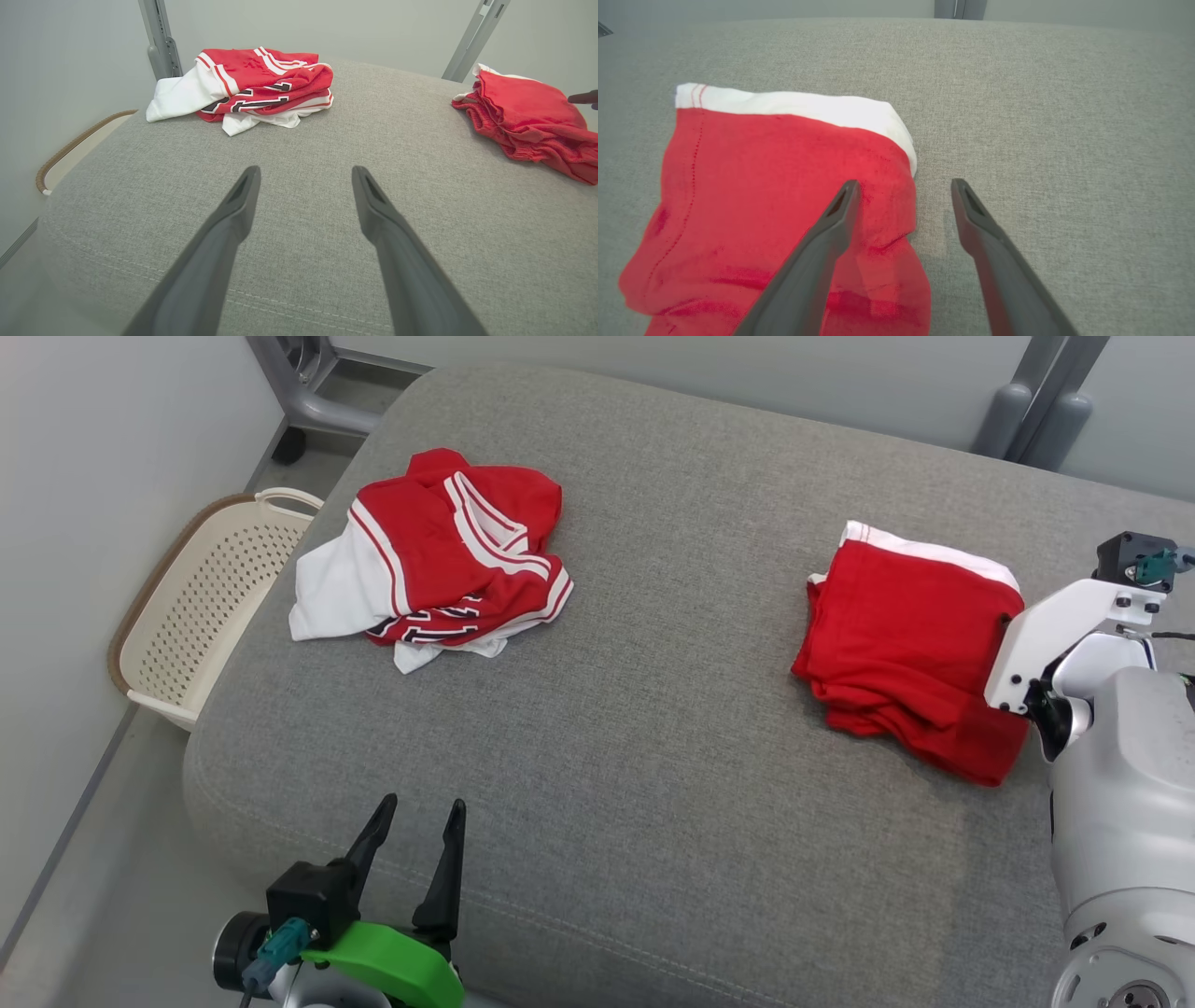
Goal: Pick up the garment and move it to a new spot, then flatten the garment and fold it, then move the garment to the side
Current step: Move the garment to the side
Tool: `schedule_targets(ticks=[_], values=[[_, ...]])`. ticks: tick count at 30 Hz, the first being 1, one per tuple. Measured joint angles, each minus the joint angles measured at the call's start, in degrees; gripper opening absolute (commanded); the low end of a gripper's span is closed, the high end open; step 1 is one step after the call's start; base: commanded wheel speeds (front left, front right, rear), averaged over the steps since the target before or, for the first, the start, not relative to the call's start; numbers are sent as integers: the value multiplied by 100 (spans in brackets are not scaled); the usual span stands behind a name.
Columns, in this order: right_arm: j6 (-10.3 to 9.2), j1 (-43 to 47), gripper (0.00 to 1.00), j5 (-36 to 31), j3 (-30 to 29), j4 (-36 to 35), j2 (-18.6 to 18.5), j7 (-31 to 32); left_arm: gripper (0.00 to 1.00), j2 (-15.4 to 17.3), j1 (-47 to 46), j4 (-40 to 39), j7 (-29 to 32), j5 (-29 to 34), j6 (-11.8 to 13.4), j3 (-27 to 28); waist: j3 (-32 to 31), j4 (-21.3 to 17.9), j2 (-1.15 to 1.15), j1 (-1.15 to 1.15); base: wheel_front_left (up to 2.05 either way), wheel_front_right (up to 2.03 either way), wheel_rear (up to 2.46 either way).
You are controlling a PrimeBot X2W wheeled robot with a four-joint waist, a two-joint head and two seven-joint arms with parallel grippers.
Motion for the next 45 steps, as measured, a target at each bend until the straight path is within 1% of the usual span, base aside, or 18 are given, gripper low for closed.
schedule_targets(ticks=[7, 12, 17, 18, 19, 20, 22, 23, 30, 35, 40, 45], values=[[0, 189, 100, -124, -127, -126, 14, 194, 100, -5, -45, 21, -23, -11, -8, -15, 35, -35, 0, 0, 0, 0, 0], [0, 197, 100, 120, -74, 142, 21, 165, 100, -2, -76, 24, -30, -18, -20, -46, 135, -11, 0, 0, 0, 0, 0], [0, 159, 100, 212, -189, 307, 21, 178, 100, -4, -133, 44, -46, -18, -31, -67, 236, 35, 0, 0, 0, 0, 0], [0, 147, 77, 237, -233, 332, 20, 196, 100, -4, -139, 53, -47, -18, -32, -69, 254, 43, 0, 0, 0, 0, 0], [0, 136, 49, 238, -263, 347, 18, 197, 100, -5, -148, 62, -47, -19, -33, -70, 270, 51, 0, 0, 0, 0, 0], [0, 124, 35, 237, -301, 353, 19, 200, 100, -8, -158, 66, -48, -19, -35, -74, 285, 59, 0, 0, 0, 0, 0], [2, 96, 2, 235, -390, 363, 23, 204, 100, -9, -169, 78, -49, -21, -48, -73, 307, 70, 0, 0, 0, 0, 0], [3, 79, 0, 234, -422, 374, 24, 218, 100, -10, -170, 83, -52, -24, -48, -73, 314, 73, 0, 0, 0, 0, 0], [4, 45, 0, 15, -510, 324, 49, 216, 100, -9, -176, 93, -77, -23, -38, -58, 302, 6, 0, 0, 0, 0, 0], [3, 60, 0, -391, -303, 172, 0, 220, 100, 10, -182, 35, -92, -4, -18, -64, 275, -167, 0, 0, 0, 0, 0], [3, 117, 0, -710, 194, 149, -319, 219, 100, 41, -184, -127, -98, 38, -14, -79, 245, -442, 0, 0, 0, 0, 0], [3, -13, 0, -744, 750, 240, -687, 178, 100, 56, -311, -363, -100, 131, 1, -118, 285, -782, 0, 0, 0, 0, 0]])
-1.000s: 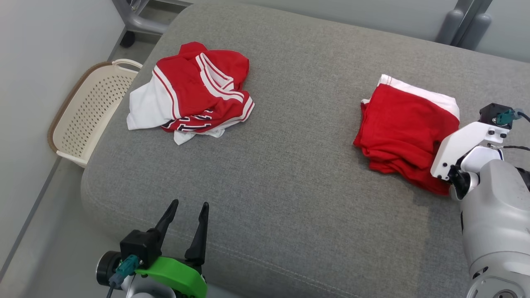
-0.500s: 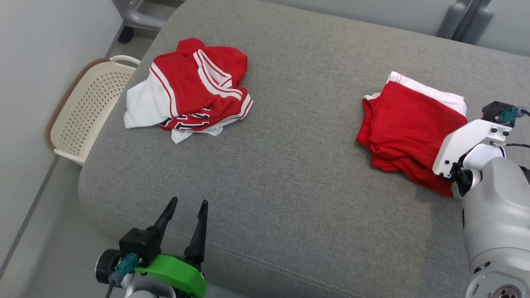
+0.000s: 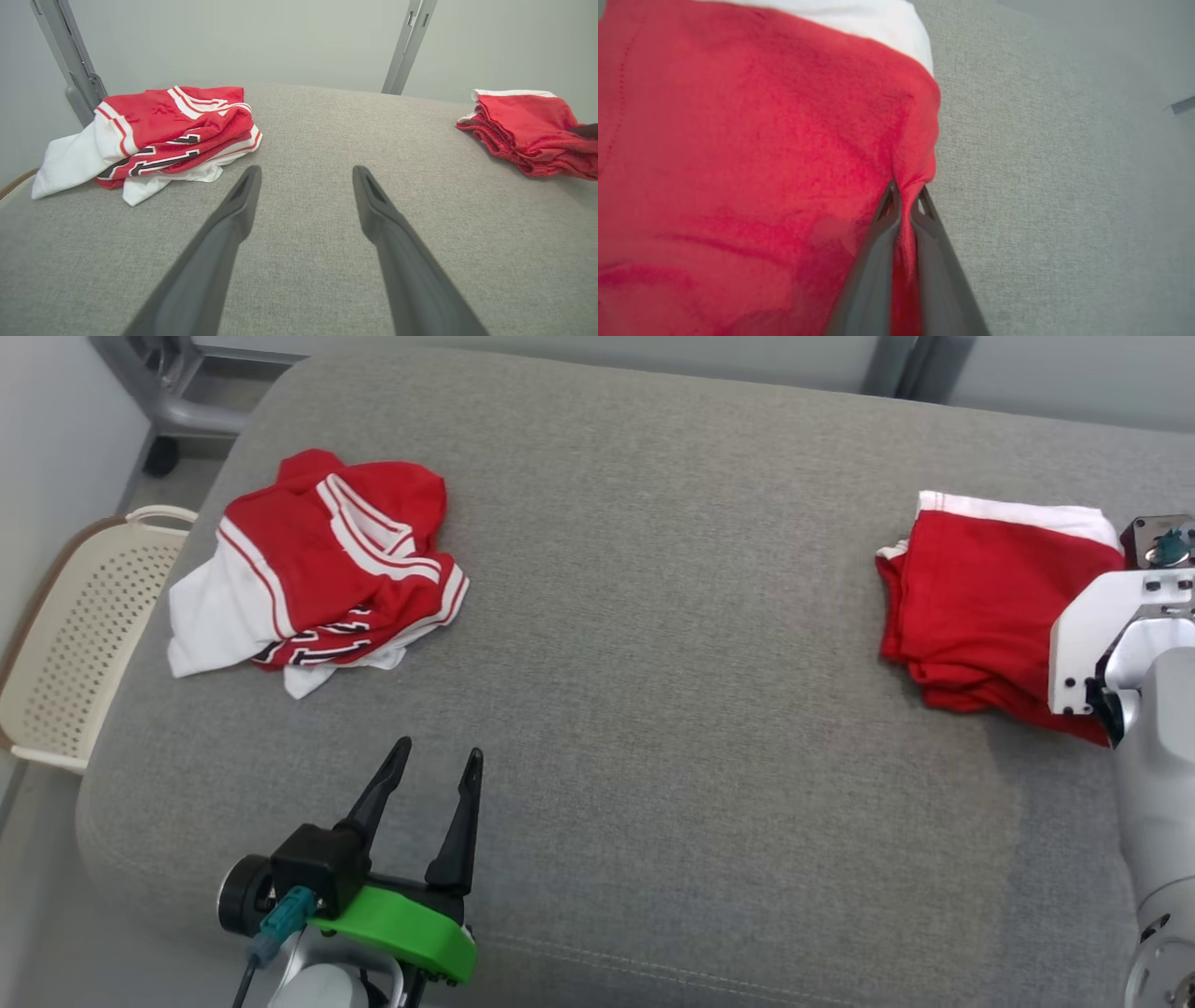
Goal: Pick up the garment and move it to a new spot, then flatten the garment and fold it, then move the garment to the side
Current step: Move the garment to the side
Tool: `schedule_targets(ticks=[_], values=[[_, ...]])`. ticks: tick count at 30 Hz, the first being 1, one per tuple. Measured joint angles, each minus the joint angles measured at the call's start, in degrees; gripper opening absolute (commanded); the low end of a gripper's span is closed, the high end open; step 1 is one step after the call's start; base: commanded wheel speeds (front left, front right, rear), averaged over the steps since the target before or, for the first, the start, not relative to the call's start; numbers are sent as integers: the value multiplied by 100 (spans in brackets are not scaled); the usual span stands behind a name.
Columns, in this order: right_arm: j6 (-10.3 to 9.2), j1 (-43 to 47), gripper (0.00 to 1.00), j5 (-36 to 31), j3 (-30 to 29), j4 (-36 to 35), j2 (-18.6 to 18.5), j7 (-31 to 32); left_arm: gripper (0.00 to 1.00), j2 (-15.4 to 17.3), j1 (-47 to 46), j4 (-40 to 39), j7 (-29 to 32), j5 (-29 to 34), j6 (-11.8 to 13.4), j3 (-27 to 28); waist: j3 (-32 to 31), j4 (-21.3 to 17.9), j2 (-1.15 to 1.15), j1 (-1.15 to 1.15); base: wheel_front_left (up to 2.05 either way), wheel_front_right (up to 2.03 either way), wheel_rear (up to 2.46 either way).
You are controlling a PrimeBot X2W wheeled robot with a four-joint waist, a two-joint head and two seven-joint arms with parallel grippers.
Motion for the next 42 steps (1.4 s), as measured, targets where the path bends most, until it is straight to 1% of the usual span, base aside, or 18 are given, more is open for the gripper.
schedule_targets(ticks=[4, 8, 10, 18, 23, 28, 31, 33, 34, 35, 40, 42], values=[[0, -85, 0, 8, 512, 96, -404, -92, 100, -13, -113, -164, 1, 60, -10, -62, 94, -271, 0, 0, 0, 0, 0], [-1, -144, 0, 65, 962, 227, -976, -265, 100, -54, -266, -330, 29, 107, -63, -176, 257, -461, 0, 0, 0, 0, 0], [-1, -244, 0, 151, 1184, 274, -1198, -397, 100, -59, -332, -401, 65, 164, -80, -245, 363, -521, 0, 0, 0, 0, 0], [0, -638, 0, 439, 2198, 615, -2072, -828, 100, -65, -533, -697, 257, 301, -169, -508, 802, -654, 0, 0, 0, 0, 0], [0, -790, 0, 569, 2685, 731, -2507, -926, 100, -55, -626, -851, 316, 349, -179, -575, 1061, -666, 0, 0, 0, 0, 0], [0, -840, 0, 561, 2943, 617, -2859, -813, 100, -9, -716, -942, 382, 393, -183, -615, 1276, -650, 0, 0, 0, 0, 0], [0, -789, 0, 564, 2956, 474, -3123, -708, 100, 4, -733, -993, 405, 402, -183, -636, 1364, -628, 0, 0, 0, 0, 0], [0, -751, 0, 561, 2931, 326, -3218, -660, 100, 14, -756, -1013, 408, 416, -183, -646, 1416, -618, 0, 0, 0, 0, 0], [0, -736, 33, 568, 2900, 252, -3237, -648, 100, 20, -774, -1017, 408, 430, -182, -648, 1441, -617, 0, 0, 0, 0, 0], [0, -708, 100, 606, 2867, 175, -3232, -653, 100, 21, -796, -1020, 408, 438, -182, -647, 1462, -620, 0, 0, 0, 0, 0], [0, -522, 100, 769, 2777, -127, -3059, -754, 100, 19, -851, -977, 381, 449, -174, -646, 1463, -685, 0, 0, 0, 0, 0], [0, -460, 100, 922, 2675, -203, -2982, -890, 100, 16, -872, -928, 347, 449, -168, -643, 1404, -703, 0, 0, 0, 0, 0]])
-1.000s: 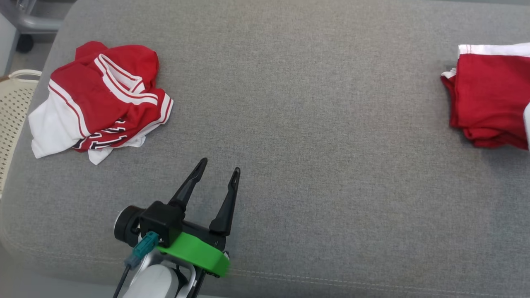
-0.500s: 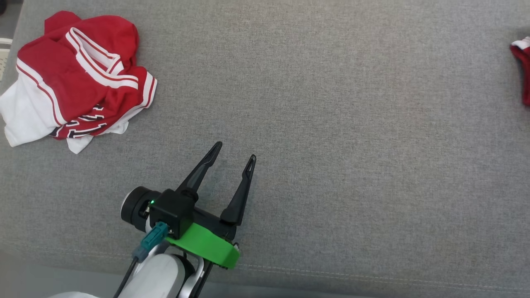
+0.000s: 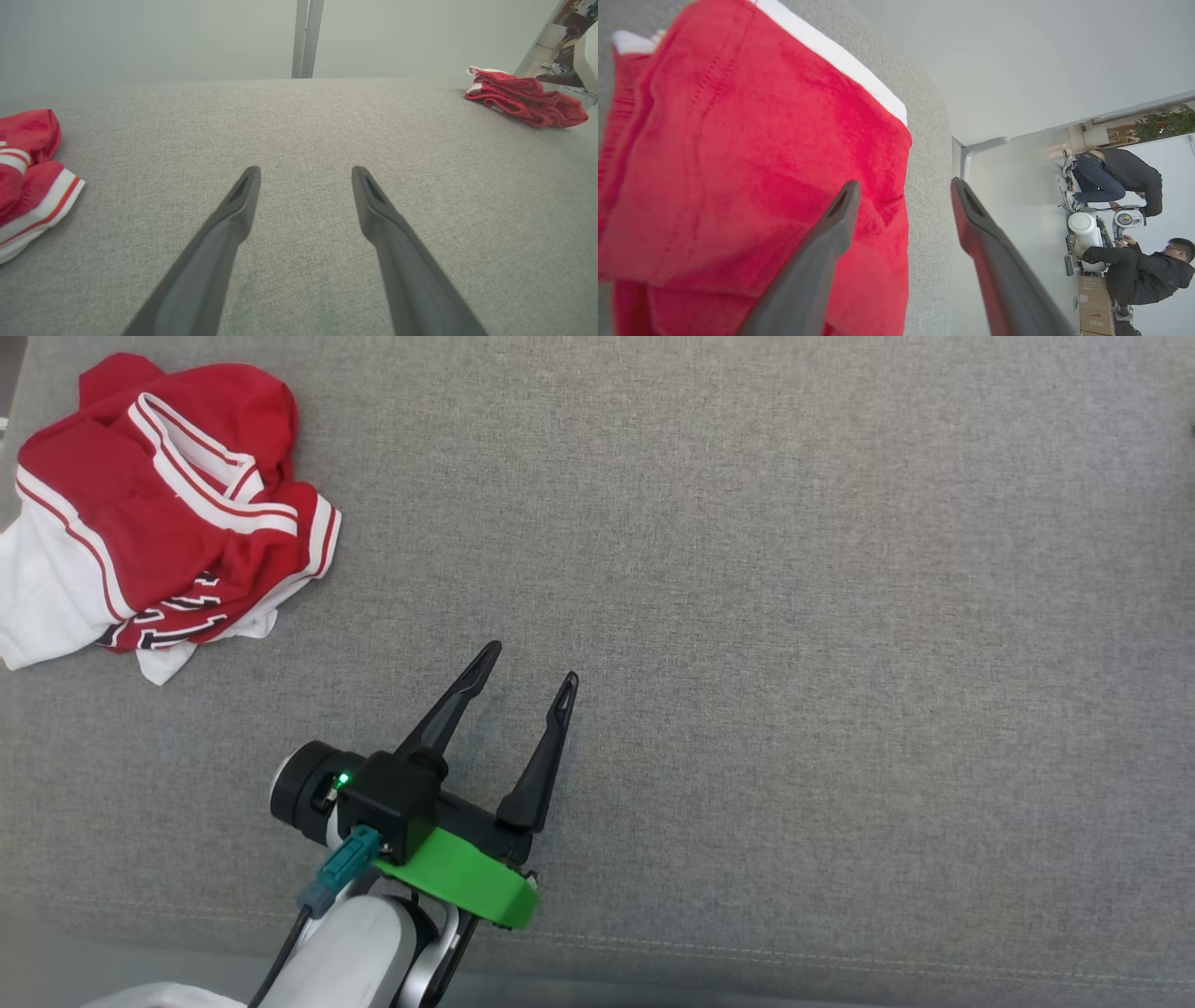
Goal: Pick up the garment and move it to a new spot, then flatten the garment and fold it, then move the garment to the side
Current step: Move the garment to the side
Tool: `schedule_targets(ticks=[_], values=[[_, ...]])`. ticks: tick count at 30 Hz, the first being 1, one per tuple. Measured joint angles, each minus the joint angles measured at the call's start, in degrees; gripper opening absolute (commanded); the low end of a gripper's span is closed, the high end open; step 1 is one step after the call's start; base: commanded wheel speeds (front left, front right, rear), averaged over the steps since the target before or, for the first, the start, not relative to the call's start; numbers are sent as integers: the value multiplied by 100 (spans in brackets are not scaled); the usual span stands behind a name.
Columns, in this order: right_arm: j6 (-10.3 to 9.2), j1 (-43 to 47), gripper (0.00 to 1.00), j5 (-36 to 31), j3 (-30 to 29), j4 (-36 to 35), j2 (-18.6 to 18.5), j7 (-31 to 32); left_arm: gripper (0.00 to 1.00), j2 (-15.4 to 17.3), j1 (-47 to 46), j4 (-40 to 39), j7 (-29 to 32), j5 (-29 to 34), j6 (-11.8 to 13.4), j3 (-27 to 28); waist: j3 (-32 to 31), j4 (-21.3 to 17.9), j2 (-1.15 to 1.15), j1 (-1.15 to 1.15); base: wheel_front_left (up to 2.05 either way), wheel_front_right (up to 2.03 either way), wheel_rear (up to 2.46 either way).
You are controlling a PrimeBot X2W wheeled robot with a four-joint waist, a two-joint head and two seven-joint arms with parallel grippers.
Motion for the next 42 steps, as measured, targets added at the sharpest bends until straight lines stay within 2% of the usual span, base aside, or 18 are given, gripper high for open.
schedule_targets(ticks=[6, 11, 15, 17, 21, 26, 34, 39, 42], values=[[0, 163, 100, 458, -276, -57, 448, -549, 100, -53, 16, 212, -92, -77, 21, 26, -323, -43, 0, 0, 0, 0, 0], [-1, 424, 100, 1277, -396, 94, 804, -1063, 100, -134, 308, 460, -135, -378, 165, 211, -757, -79, 0, 0, 0, 0, 0], [-1, 668, 100, 2030, -327, 85, 1244, -1368, 100, -146, 580, 647, -169, -646, 367, 490, -1158, -111, 0, 0, 0, 0, 0], [-2, 983, 100, 2446, -9, -49, 1548, -1516, 100, -141, 808, 758, -205, -824, 645, 812, -1464, -143, 0, 0, 0, 0, 0], [-1, 1317, 100, 3019, 176, -405, 2002, -1661, 100, -56, 1051, 810, -230, -961, 895, 1104, -1866, -196, 0, 0, 0, 0, 0], [-2, 1833, 100, 3589, 185, -866, 2349, -1664, 100, 51, 1158, 814, -238, -1087, 1047, 1372, -2305, -250, 0, -1, 0, 0, 0], [-2, 2541, 100, 3822, 190, -1683, 2700, -1815, 100, 261, 1235, 958, -244, -938, 1229, 1412, -2721, -292, 0, -1, 0, 0, 0], [-3, 2966, 100, 3782, 94, -2229, 2977, -1880, 100, 390, 1263, 1095, -297, -813, 1149, 1410, -2862, -318, 0, -1, 0, 0, 0], [-3, 3251, 100, 3680, 0, -2488, 3170, -1897, 100, 456, 1323, 1137, -345, -703, 979, 1356, -2894, -357, 0, -1, 0, 0, 0]])
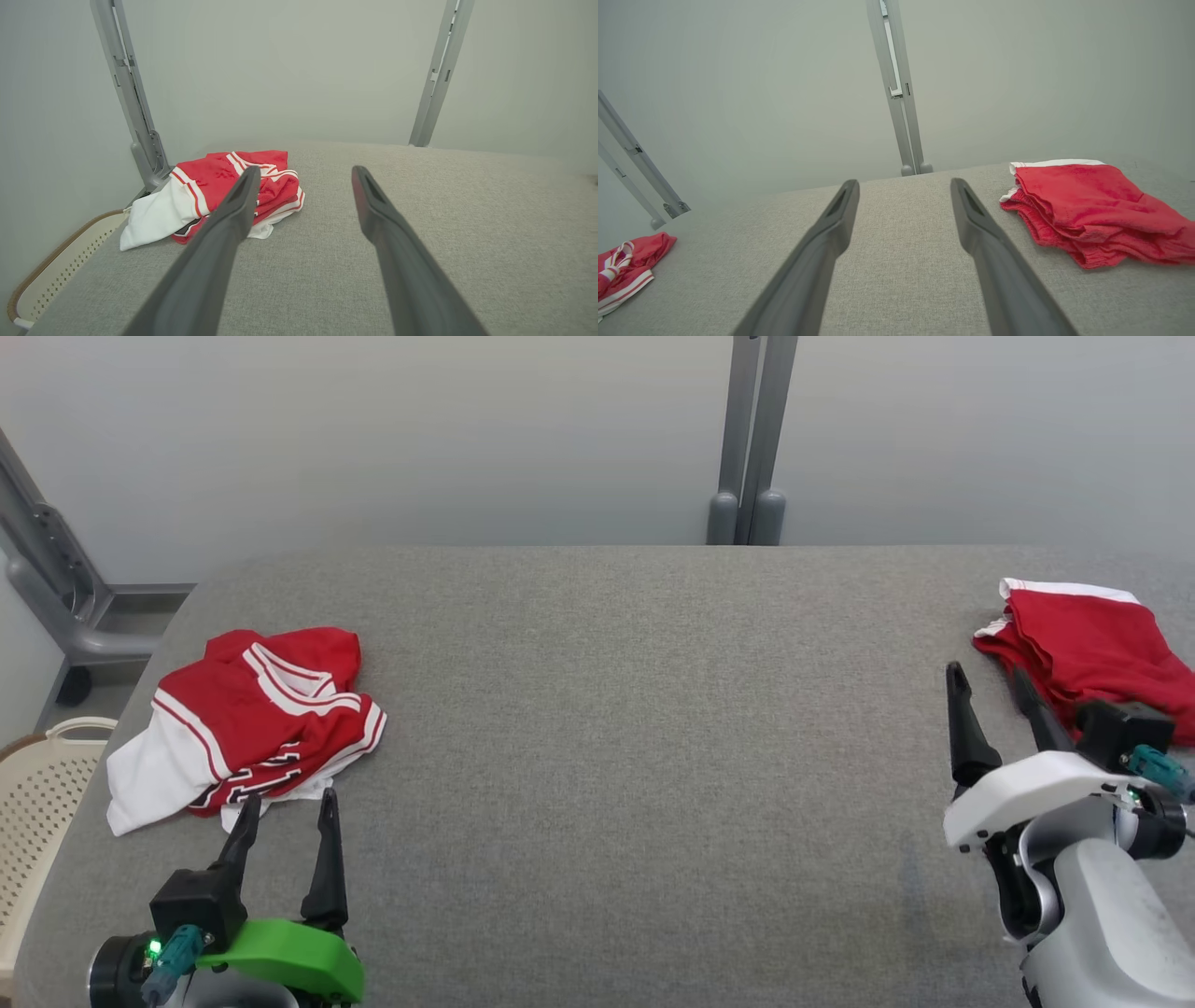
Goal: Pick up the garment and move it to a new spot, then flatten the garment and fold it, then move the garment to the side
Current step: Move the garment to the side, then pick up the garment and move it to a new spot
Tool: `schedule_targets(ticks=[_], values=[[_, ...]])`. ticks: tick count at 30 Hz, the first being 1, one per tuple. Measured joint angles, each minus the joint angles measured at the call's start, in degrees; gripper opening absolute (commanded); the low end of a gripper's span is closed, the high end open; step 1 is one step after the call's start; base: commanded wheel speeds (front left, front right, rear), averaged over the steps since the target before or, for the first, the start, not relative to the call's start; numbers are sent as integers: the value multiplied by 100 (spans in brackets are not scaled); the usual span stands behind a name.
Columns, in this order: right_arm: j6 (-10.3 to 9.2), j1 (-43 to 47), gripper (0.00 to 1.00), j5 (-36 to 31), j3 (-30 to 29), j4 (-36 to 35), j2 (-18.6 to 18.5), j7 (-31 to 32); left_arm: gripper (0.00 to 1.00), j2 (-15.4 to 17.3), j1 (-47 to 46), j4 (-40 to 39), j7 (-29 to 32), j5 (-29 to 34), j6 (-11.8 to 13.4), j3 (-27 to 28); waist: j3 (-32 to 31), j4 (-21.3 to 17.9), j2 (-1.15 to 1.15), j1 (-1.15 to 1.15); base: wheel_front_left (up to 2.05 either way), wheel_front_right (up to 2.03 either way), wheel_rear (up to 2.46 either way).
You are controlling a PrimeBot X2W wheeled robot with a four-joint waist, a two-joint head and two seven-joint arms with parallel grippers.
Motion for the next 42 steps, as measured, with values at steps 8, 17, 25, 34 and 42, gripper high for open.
schedule_targets(ticks=[8, 17, 25, 34, 42], values=[[-1, 797, 100, -586, -350, -464, 359, -101, 100, -36, 201, -324, -35, 368, -357, 379, -38, -92, 0, 0, 0, 0, 0], [-1, 1299, 100, -587, -137, -672, 508, -123, 100, -538, 771, -299, -44, 591, -1044, 1141, -71, -174, 0, 0, 0, 0, 0], [0, 1581, 100, -580, 219, -721, 520, -86, 100, -821, 988, 55, -44, 915, -1298, 1533, -138, -199, 0, 0, 0, 0, 0], [-1, 1764, 100, -628, 255, -738, 523, -22, 100, -1037, 1131, 170, -44, 1299, -1400, 1706, -189, -198, 0, 0, 0, 0, 0], [-1, 1800, 100, -566, 96, -744, 522, 31, 100, -1135, 1140, 240, -44, 1316, -1551, 1826, -164, -187, 0, 0, 0, 0, 0]])
